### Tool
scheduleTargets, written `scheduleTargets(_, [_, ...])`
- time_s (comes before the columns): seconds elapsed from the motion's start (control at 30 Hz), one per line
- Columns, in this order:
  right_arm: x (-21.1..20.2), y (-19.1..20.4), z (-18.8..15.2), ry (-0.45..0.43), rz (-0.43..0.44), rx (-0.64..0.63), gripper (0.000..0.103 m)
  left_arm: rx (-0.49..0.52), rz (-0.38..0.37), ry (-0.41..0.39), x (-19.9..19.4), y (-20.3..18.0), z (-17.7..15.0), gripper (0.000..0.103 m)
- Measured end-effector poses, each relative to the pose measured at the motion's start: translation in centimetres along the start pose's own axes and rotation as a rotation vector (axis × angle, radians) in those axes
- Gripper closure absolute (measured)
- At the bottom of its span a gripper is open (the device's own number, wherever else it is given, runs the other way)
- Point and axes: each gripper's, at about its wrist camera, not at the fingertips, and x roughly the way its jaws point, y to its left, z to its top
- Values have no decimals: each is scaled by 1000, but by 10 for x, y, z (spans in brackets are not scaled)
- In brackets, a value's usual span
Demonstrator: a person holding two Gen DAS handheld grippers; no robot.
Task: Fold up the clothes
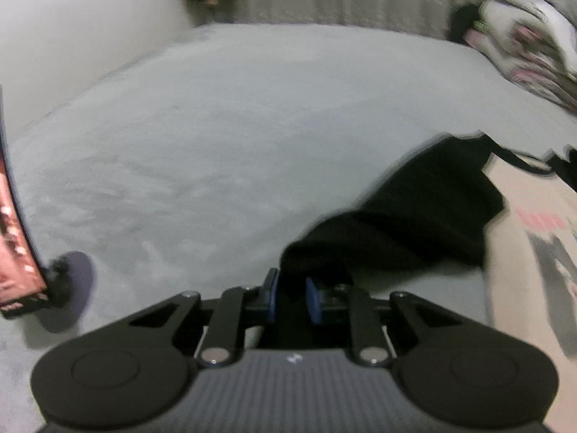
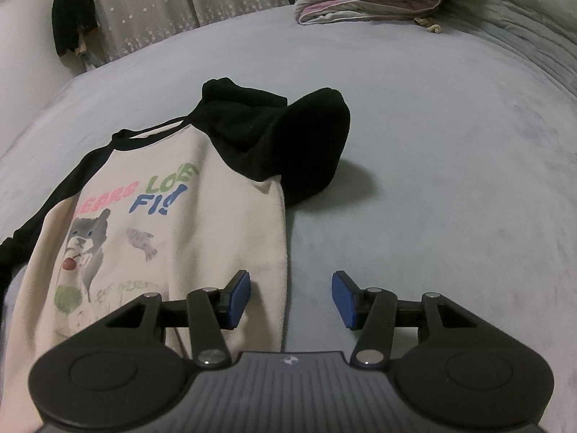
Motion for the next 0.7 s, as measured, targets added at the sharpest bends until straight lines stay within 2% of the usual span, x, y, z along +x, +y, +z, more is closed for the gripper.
scheduleTargets(0.23, [-1, -1, -1, 1, 1, 8, 52, 0, 253, -134, 0, 19, 18, 87])
scheduleTargets(0.33, [-2, -2, -1, 0, -1, 6, 52, 2, 296, -136, 6, 22, 21, 86])
scheduleTargets(0.5, [-4, -5, -2, 3, 1, 3, 52, -3, 249, -78, 6, 16, 19, 77])
scheduleTargets(0.57, [-5, -6, -2, 5, 4, 2, 52, -24, 198, -72, -3, 16, 15, 63])
scheduleTargets(0.67, [-8, -8, -5, 14, 23, 11, 52, -50, 92, -53, -20, 17, 7, 49])
scheduleTargets(0.7, [-10, -9, -6, 18, 31, 16, 51, -49, 49, -38, -25, 16, 2, 48])
